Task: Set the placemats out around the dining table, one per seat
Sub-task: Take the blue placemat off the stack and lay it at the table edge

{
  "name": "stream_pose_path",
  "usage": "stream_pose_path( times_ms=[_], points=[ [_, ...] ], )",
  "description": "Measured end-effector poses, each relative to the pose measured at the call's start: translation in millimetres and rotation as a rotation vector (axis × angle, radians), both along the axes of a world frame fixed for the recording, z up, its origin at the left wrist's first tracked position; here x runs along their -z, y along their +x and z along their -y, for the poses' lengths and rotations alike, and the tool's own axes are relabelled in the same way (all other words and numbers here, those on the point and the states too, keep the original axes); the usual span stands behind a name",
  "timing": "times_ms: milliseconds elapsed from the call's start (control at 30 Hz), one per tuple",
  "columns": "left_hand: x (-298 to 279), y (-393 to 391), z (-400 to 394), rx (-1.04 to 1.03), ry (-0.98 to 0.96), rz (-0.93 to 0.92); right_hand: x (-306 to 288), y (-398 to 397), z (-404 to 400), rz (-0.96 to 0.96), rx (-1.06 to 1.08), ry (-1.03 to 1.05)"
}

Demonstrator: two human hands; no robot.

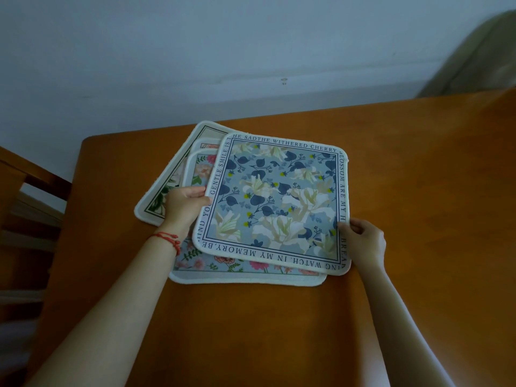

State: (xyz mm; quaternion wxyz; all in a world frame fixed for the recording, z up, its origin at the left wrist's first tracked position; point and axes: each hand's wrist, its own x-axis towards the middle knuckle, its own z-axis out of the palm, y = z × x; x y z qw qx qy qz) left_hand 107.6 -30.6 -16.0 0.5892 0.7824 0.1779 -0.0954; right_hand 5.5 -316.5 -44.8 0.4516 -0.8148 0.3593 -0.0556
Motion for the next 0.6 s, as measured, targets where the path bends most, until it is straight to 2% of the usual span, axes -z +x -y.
stream_pose_path(
  times_ms=[600],
  points=[
    [5.2, 29.4, 9.3, 0.015, 0.022, 0.016, 3.6, 35.2, 19.1, 0.05, -0.007, 0.064]
  ],
)
